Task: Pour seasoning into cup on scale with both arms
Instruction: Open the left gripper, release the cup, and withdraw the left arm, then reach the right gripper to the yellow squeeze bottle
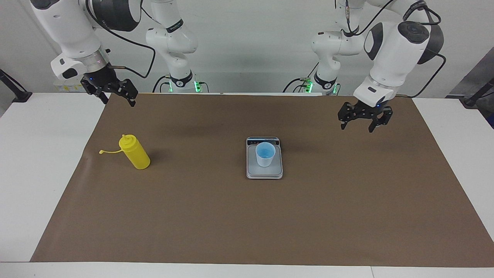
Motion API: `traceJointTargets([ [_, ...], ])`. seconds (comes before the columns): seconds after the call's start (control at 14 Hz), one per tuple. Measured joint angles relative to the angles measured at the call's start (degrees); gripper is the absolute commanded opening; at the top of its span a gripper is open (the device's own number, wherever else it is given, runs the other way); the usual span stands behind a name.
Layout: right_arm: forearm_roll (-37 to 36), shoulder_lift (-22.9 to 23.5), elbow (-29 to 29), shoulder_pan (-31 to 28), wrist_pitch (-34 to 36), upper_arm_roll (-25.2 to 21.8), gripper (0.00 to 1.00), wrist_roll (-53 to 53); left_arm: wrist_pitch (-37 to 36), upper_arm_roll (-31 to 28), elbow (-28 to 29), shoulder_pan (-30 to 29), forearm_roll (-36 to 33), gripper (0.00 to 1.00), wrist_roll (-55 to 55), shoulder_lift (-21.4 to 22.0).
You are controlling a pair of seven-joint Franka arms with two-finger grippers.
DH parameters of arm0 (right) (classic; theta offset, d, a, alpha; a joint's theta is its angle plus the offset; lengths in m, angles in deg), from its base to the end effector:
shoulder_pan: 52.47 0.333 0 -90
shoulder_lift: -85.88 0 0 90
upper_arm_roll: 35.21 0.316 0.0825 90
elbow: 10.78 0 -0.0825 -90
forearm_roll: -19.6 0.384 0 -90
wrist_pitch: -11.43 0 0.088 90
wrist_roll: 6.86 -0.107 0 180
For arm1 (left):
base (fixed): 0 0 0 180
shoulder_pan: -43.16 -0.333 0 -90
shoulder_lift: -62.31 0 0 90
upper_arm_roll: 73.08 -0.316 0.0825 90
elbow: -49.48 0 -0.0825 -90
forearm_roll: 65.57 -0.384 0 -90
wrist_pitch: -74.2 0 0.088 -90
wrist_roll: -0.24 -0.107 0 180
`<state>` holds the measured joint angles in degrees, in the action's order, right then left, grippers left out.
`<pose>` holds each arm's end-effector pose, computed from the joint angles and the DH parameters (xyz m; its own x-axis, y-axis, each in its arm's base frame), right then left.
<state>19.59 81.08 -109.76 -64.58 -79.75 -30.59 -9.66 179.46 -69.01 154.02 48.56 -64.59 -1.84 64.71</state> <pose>0.5228 -0.0671 0.5975 0.9824 -0.1791 -0.0522 -0.1788 -0.9838 0.0095 0.5478 -0.0934 0.5500 0.9791 -0.1957 0.0548 -0.1966 -0.9804 0.0118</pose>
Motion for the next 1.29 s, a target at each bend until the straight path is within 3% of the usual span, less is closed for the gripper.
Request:
traceJointTargets([
  [0.21,0.0,0.1,0.5,-1.5,-0.1,-0.2,1.00,-6.5,-3.1,-0.1,-0.9,-3.2,0.0,1.00,-2.6,1.5],
  [0.43,0.0,0.4,1.3,-3.1,-0.6,-0.3,1.00,-15.8,-8.3,-0.1,-5.8,-4.0,0.0,1.00,-2.6,2.1],
  [0.72,2.5,3.7,4.1,-6.1,-1.5,-0.9,1.00,-21.5,-13.6,-0.1,-10.1,-5.5,0.9,1.00,-2.6,2.1],
  [1.0,5.6,11.4,10.6,-9.0,-1.6,-2.8,1.00,-21.7,-15.2,0.1,-11.5,-5.7,1.7,1.00,-1.7,1.7],
  [1.29,8.2,23.8,22.5,-12.3,0.7,-3.8,1.00,-23.5,-15.3,0.4,-11.2,-5.7,2.1,1.00,-0.5,1.3],
])
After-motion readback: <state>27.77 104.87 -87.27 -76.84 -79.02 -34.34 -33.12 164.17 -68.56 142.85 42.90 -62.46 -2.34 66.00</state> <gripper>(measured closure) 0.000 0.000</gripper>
